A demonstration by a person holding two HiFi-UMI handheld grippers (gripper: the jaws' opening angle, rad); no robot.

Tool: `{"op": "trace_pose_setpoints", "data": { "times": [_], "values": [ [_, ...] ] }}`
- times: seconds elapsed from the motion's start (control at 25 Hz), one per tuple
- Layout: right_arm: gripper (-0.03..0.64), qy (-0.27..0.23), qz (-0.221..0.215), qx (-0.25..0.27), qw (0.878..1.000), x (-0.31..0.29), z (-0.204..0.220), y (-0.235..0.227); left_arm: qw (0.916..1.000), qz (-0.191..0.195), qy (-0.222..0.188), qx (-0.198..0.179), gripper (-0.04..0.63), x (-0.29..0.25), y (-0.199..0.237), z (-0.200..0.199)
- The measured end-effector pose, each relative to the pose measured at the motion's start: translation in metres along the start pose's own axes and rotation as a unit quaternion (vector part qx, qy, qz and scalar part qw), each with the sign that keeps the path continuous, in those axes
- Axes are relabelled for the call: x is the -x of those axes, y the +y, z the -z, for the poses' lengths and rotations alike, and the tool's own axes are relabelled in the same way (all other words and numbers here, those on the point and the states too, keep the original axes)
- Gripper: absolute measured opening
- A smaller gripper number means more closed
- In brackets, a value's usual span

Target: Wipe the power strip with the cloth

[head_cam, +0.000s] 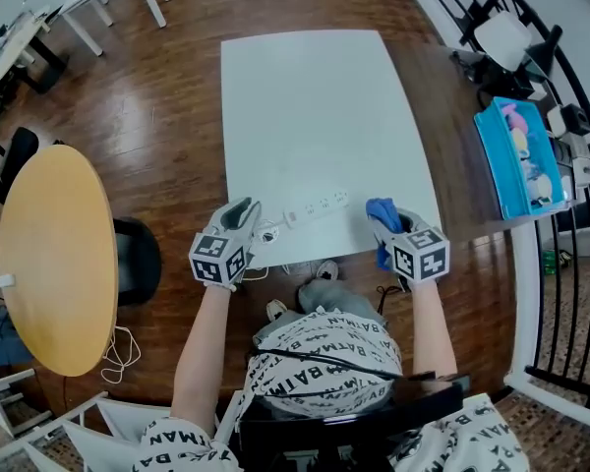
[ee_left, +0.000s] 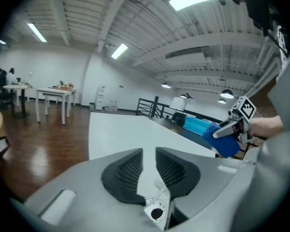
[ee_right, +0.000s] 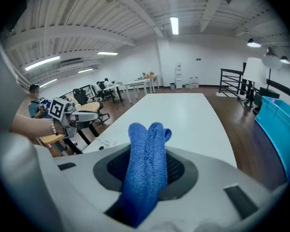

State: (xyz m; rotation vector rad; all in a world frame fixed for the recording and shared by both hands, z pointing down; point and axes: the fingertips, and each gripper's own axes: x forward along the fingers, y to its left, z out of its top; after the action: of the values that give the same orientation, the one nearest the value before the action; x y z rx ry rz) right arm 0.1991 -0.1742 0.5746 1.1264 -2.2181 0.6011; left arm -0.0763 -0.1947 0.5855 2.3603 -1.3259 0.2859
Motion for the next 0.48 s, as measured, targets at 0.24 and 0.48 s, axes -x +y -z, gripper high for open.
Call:
{"op": "trace_pose_setpoints", "data": {
  "times": [0.24, 0.48],
  "values": [
    [0.133, -0.023, 0.026, -0.019, 0.999, 0.004, 0.006, 0.021, 0.9975, -0.029, -0.023, 0.060, -0.014, 0.043, -0.012, -0.007],
    [0.133, -0.038, 0.016, -0.044, 0.998, 0.011, 0.008, 0.047, 0.9973, -0.016, -0.025, 0.068, -0.014, 0.059, -0.047, -0.007]
  ]
}}
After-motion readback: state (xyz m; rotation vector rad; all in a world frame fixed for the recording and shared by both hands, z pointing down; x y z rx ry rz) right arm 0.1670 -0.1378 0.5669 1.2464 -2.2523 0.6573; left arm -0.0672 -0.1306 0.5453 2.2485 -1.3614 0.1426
